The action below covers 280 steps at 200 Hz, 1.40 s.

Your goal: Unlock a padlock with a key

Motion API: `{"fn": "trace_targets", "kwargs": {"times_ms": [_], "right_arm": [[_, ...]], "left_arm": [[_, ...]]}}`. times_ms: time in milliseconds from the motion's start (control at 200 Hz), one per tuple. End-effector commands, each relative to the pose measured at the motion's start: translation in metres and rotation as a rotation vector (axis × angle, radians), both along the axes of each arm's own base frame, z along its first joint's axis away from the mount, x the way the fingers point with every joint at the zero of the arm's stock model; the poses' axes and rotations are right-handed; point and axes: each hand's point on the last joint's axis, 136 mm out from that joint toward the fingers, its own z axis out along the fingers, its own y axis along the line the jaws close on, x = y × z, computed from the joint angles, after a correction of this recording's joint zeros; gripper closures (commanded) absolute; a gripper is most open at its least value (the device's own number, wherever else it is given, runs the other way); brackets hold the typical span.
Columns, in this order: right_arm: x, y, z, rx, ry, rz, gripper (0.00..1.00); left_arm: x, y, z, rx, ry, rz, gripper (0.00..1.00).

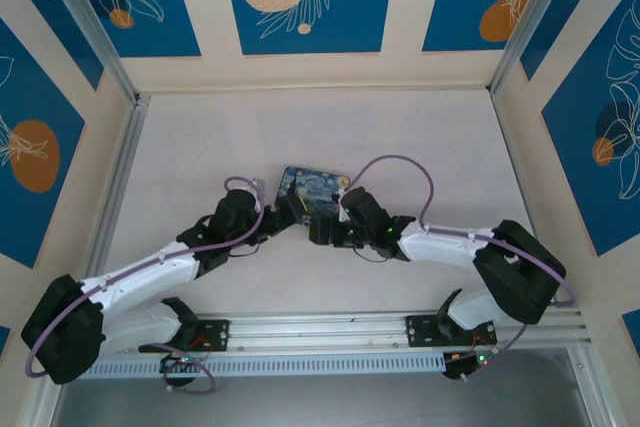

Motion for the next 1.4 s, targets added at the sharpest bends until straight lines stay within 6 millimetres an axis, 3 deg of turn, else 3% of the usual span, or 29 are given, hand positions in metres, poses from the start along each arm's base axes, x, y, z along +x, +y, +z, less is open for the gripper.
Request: {"fn": "trace_targets", "kwargs": {"times_ms": [0, 140, 210, 350, 560, 930, 1395], "right_arm": [[0.034, 0.002, 0.011, -0.001, -0.042, -0.05, 0.4], [0.07, -0.005, 0.026, 0.02, -0.078, -0.079, 0.41], [0.078, -0.007, 0.033, 0.035, -0.083, -0.069, 0.41], [0.064, -0.005, 0.037, 0.052, -0.103, 0.008, 0.44], [0.047, -0.007, 0.009, 0.005, -0.081, 0.033, 0.45], [0.053, 0.005, -0.021, -0.046, -0.066, 0.028, 0.46], [0.064, 0.013, -0.043, -0.133, -0.071, -0.006, 0.53]], "left_arm": [[0.004, 0.02, -0.003, 0.089, 0.019, 0.037, 0.0], [0.007, 0.019, -0.001, 0.087, 0.036, 0.03, 0.0], [0.01, 0.017, -0.001, 0.084, 0.04, 0.028, 0.0], [0.019, 0.018, 0.002, 0.093, 0.037, 0.026, 0.0], [0.039, 0.016, 0.002, 0.098, 0.042, 0.014, 0.0], [0.067, 0.019, -0.007, 0.108, 0.07, 0.006, 0.0], [0.084, 0.019, -0.017, 0.083, 0.09, 0.01, 0.0]]}}
